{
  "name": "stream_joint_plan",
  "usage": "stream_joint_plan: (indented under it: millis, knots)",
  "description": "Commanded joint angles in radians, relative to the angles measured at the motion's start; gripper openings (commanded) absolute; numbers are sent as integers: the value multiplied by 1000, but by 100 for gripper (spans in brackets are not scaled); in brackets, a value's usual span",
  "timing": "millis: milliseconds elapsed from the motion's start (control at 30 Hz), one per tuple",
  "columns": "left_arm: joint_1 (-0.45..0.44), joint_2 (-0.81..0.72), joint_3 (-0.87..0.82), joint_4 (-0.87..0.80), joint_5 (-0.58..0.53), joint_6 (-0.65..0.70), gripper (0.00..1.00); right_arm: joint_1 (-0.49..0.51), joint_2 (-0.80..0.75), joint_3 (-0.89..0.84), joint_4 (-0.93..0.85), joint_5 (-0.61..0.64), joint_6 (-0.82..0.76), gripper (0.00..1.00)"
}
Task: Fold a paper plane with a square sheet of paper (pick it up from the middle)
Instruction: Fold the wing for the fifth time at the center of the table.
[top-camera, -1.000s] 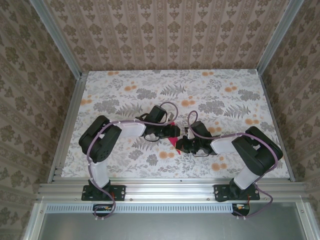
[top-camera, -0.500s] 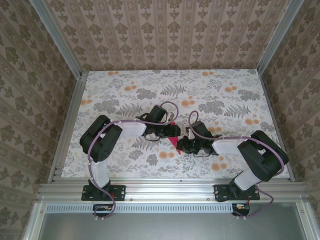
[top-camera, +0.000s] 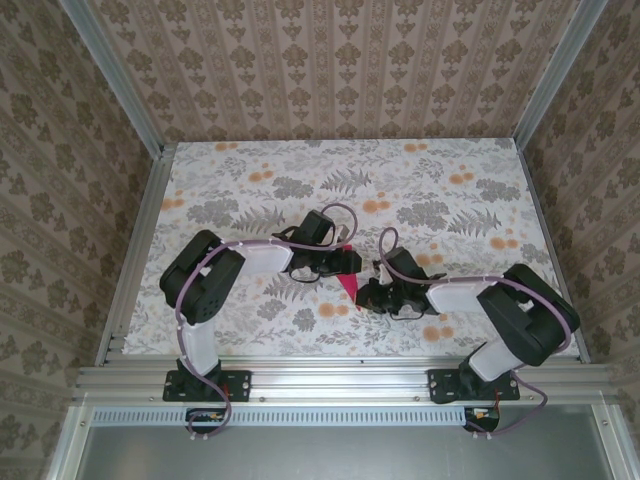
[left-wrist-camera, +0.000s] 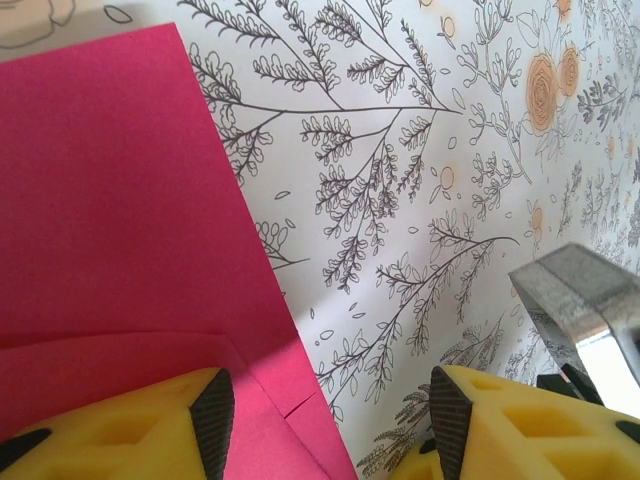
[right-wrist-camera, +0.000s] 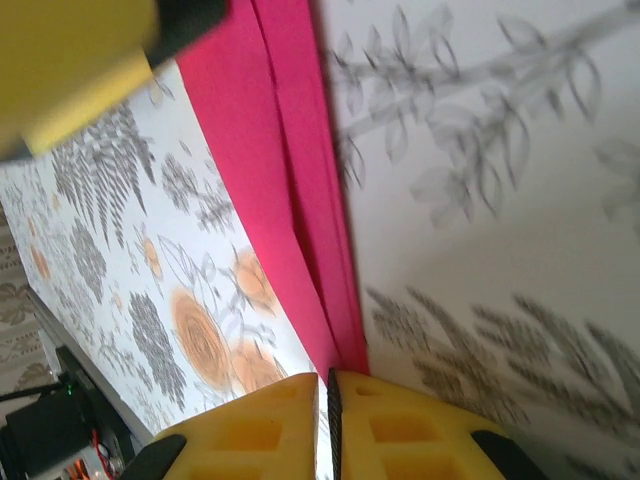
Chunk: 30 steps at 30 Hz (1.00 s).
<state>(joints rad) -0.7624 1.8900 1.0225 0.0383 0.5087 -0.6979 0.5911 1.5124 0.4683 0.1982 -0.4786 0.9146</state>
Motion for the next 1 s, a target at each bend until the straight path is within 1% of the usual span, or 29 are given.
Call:
stream_joint_plan:
  millis: [0,133,233,333,367,433,533,633,700,800,967]
  knots:
    - [9,32,15,-25,-13,14,58,13,-61,-52,-114,-44,-29,14]
    - [8,28,18,-20,-5,10,58,13,-114,-66,-173,-77,-57,14]
    - [1,9,27,-29,14,12,58,12,-206,-62,-247,-16,-71,15]
    - [-7,-46,39,-73,-5,8,59,8,-328,-48,-338,93,-74,17]
    - [-9,-74,39,-87,-21,4,59,8,-369,-45,-369,147,-72,20]
    - [-11,-139,32,-119,-68,-7,61,2,-463,-47,-419,243,-67,22]
    - [-21,-216,33,-215,-162,-14,64,-9,-583,-62,-462,350,-59,32]
    - [-34,-241,62,-363,-262,-16,67,-19,-673,-86,-466,386,-55,44]
    - [-46,-230,86,-445,-299,-27,67,-23,-713,-102,-462,393,-55,47]
    - [-79,-194,126,-524,-346,-40,65,-27,-746,-122,-457,401,-52,52]
    - [-115,-158,159,-584,-415,-92,64,-30,-740,-138,-435,387,-45,56]
